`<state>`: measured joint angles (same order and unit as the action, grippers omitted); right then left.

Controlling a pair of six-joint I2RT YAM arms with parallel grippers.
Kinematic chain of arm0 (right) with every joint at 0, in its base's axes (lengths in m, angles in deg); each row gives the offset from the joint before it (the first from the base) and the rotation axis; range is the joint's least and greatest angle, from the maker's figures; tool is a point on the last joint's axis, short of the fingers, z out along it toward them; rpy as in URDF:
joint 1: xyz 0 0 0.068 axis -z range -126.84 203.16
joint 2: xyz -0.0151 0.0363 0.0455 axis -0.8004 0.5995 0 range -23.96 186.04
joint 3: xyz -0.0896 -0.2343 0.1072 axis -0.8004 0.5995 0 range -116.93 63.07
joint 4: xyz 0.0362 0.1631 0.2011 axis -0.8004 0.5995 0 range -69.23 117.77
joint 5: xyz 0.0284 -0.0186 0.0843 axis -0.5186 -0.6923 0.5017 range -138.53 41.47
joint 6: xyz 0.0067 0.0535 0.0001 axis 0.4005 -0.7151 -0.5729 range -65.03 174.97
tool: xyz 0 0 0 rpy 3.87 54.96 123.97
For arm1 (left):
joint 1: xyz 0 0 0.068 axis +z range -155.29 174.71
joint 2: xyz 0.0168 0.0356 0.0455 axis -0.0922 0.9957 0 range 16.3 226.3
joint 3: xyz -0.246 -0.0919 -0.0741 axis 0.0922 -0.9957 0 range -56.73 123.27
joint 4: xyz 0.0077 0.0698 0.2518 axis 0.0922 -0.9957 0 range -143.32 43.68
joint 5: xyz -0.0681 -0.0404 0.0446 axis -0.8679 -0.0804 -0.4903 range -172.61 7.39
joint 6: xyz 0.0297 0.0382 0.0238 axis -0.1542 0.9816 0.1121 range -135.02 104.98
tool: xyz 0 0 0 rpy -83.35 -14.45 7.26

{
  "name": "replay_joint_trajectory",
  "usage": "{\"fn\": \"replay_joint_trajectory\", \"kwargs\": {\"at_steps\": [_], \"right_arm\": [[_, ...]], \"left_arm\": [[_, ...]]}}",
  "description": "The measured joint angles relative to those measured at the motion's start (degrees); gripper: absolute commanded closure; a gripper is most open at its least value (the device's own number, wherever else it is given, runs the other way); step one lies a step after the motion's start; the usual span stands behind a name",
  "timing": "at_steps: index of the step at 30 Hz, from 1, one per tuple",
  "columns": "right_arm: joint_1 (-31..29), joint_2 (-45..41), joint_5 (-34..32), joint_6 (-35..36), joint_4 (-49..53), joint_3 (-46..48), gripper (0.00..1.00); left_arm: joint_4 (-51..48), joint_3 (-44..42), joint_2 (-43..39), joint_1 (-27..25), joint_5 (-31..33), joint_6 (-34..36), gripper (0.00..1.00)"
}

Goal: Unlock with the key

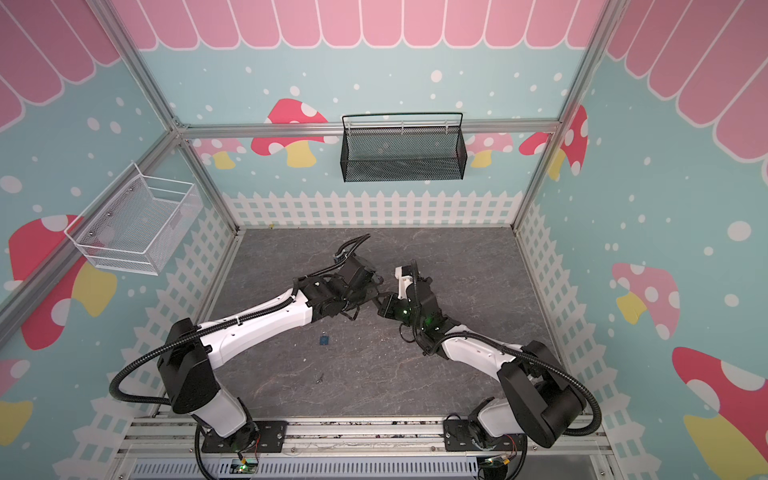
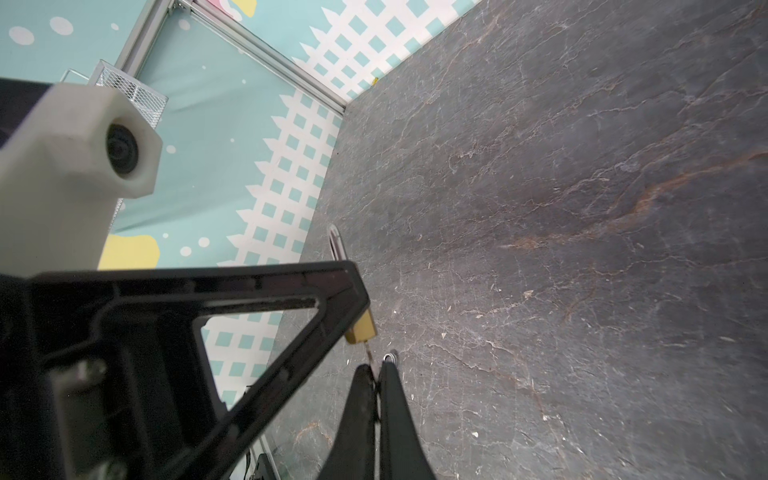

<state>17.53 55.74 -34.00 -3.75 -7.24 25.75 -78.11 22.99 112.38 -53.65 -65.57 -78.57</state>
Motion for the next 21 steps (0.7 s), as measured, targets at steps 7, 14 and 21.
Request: {"fn": "replay_joint_trajectory", "kwargs": {"at_steps": [7, 14, 21], "right_arm": [[-0.11, -0.13, -0.17, 0.35, -0.07, 0.00, 1.00], [-0.11, -0.42, -0.17, -1.25, -0.87, 0.07, 1.00], [-0.15, -1.03, -0.17, -1.07, -0.24, 0.07, 1.00]], "left_arm": [[-0.07, 0.00, -0.28, 0.00, 0.11, -0.50, 1.00], [0.37, 0.02, -0.31, -0.11, 0.35, -0.74, 1.00], [-0.15, 0.46, -0.52, -0.11, 0.55, -0.07, 1.00]]}}
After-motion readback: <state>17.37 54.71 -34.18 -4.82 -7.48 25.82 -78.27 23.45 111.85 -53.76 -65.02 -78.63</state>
